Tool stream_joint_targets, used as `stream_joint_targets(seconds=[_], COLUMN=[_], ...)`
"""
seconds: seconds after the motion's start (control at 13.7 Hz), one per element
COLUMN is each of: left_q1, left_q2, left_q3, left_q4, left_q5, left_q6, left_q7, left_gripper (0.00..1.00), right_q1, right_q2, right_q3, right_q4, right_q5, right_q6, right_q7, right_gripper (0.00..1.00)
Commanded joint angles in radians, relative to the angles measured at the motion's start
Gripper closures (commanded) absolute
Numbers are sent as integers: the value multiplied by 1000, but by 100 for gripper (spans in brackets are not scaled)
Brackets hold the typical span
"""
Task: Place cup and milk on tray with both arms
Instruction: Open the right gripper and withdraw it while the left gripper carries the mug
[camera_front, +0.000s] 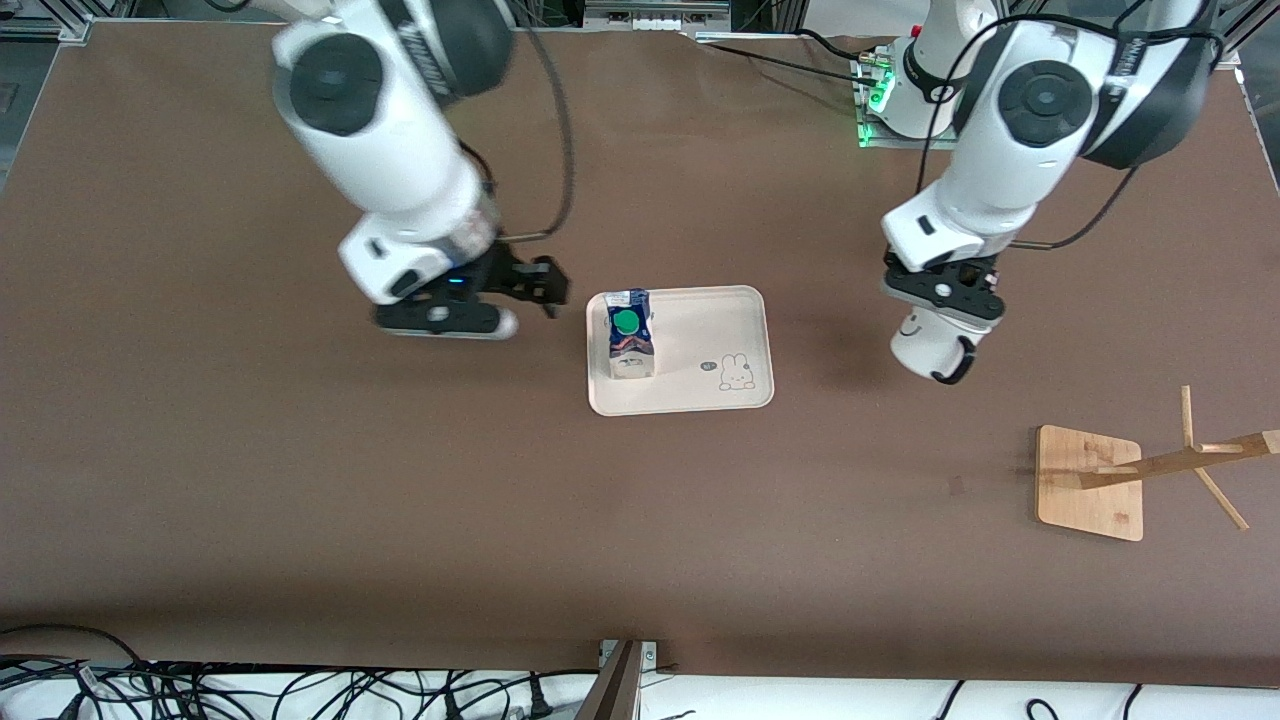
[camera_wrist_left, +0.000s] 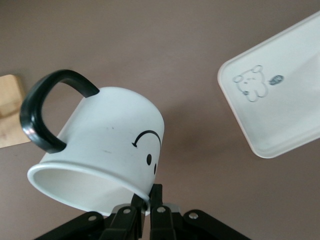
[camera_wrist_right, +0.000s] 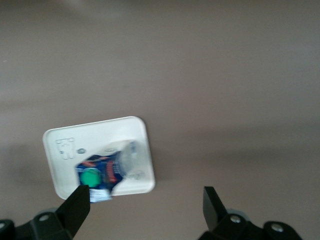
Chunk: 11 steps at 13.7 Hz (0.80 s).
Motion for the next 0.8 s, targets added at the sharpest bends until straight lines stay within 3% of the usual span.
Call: stream_joint_targets(seconds=[0.0,0.29,0.73], left_q1=[-35,-123,-197], left_q2=[128,253,374], left_q3=[-71,-81,-82], left_q4=[83,98,141], left_q5=[-48,-209,-203], left_q6=[-27,9,95], left_q7=[-102,-200,-201], left_gripper=[100,100,100], right_q1=[-120,-247,-445], right_q2=[-39,-70,-95], right_q3=[2,5,7], right_q4=[-3,-5,-80], right_q5=[27,19,27], right_q6=[-120,-169,-158], right_q7=[-137,-184,-404], right_gripper=[0,0,0])
